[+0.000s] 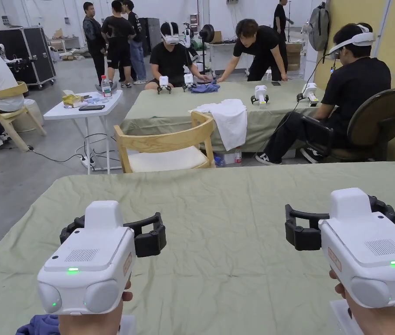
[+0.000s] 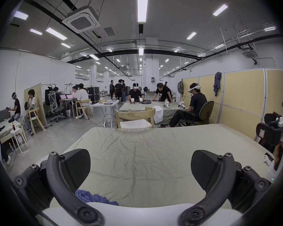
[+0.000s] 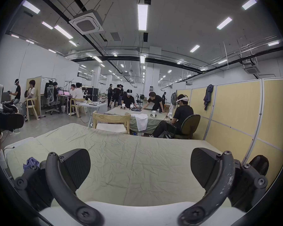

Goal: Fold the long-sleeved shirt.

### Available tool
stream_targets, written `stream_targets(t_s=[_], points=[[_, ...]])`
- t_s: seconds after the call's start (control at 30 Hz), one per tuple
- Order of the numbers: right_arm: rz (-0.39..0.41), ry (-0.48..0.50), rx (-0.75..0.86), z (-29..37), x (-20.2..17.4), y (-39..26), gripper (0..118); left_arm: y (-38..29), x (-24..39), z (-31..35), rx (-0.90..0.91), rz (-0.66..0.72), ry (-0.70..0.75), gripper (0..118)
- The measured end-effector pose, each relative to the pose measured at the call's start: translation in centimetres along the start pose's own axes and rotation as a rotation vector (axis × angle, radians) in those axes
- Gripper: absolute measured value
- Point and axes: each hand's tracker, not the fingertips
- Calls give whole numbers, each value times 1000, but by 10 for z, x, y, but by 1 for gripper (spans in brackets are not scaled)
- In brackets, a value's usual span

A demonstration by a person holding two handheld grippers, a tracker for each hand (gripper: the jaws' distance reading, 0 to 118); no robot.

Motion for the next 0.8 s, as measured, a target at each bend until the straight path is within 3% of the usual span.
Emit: stream_targets(t_s=[0.17, 0.8], points=[[-35, 11, 2, 1, 4, -1, 118, 0, 0, 0, 3, -15, 6, 118], [-30, 2, 3, 3, 5, 1, 118, -4, 0, 0, -9, -20, 2, 118]])
